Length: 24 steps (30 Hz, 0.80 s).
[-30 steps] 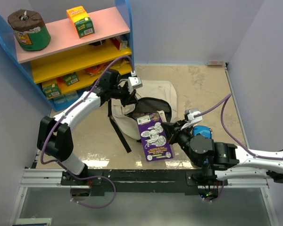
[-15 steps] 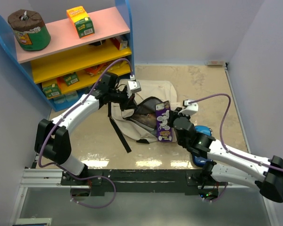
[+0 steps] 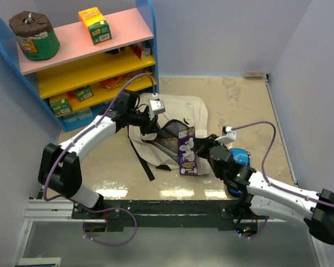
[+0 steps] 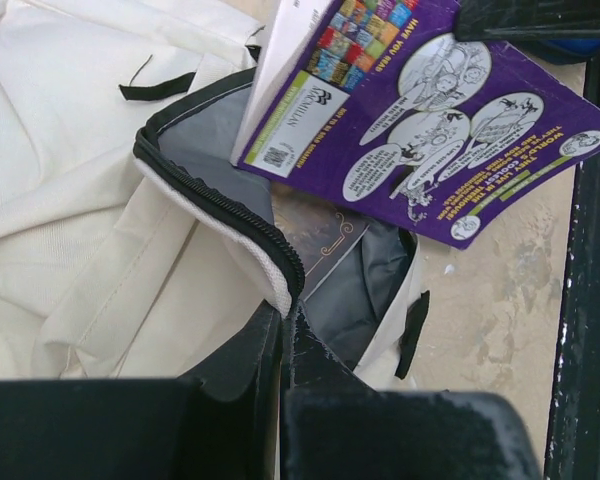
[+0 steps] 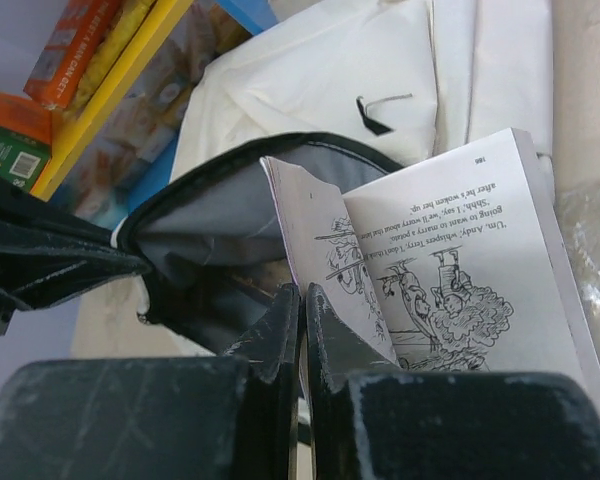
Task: Pack the student bag
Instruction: Place the book in the student bag.
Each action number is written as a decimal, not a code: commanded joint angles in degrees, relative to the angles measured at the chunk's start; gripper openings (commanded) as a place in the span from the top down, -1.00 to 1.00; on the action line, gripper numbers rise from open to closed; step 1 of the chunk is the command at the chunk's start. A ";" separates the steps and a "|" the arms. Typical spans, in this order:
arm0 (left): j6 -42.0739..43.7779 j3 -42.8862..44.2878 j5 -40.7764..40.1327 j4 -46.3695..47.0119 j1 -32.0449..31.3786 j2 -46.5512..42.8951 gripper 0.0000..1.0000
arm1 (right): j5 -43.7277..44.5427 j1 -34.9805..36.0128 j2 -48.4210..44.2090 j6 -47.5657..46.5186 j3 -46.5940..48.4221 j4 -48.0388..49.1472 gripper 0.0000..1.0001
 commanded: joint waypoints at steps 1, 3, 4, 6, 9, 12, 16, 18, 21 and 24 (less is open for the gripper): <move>-1.33 -0.36 0.79 2.15 -0.91 -1.88 1.00 | -5.87 0.21 -6.10 7.66 -4.11 -4.53 1.00; -1.42 -0.19 0.53 2.06 -1.52 -1.88 1.00 | -6.13 0.21 -8.12 9.77 -6.56 -5.61 1.00; -1.42 -0.10 0.36 2.23 -1.79 -1.88 1.00 | -6.13 0.21 -9.09 11.09 -7.27 -6.13 1.00; -1.77 0.25 0.27 2.23 -2.31 -1.61 1.00 | -5.52 0.21 -8.84 11.97 -8.33 -6.49 1.00; -1.86 0.96 -0.08 1.79 -3.11 -1.35 1.00 | -7.09 0.21 -5.33 12.33 -7.54 -5.88 1.00; -1.68 1.13 -0.17 1.53 -3.37 -1.70 1.00 | -9.82 0.21 1.16 11.45 -7.45 -2.20 1.00; -1.16 1.13 0.88 0.83 -3.37 -2.22 1.00 | -14.21 0.21 10.48 11.19 -7.02 3.78 1.00; -0.98 0.70 1.67 0.91 -3.37 -2.66 1.00 | -15.01 0.21 14.44 10.49 -6.57 5.63 1.00; -0.19 0.43 1.85 0.13 -3.46 -2.93 1.00 | -14.58 0.21 16.30 9.95 -4.64 4.24 1.00; 1.39 0.34 1.76 -1.28 -3.46 -3.02 1.00 | -13.70 0.21 14.73 10.22 -3.85 -0.41 0.71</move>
